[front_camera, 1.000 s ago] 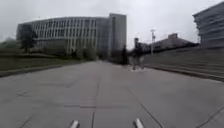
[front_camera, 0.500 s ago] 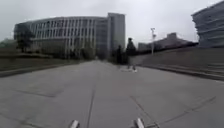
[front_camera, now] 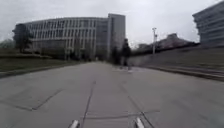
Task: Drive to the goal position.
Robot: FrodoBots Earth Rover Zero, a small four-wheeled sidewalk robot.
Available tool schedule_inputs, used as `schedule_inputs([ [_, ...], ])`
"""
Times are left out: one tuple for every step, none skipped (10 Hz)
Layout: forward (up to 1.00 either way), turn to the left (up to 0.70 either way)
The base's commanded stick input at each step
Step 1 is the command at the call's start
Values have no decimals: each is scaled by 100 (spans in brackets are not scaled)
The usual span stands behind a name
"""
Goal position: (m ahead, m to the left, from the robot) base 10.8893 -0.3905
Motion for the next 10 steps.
schedule_inputs([
  [100, 0],
  [100, 0],
  [100, 0],
  [100, 0],
  [100, 0],
  [100, 0],
  [100, 0],
  [100, 0],
  [100, 0],
  [100, 0],
])
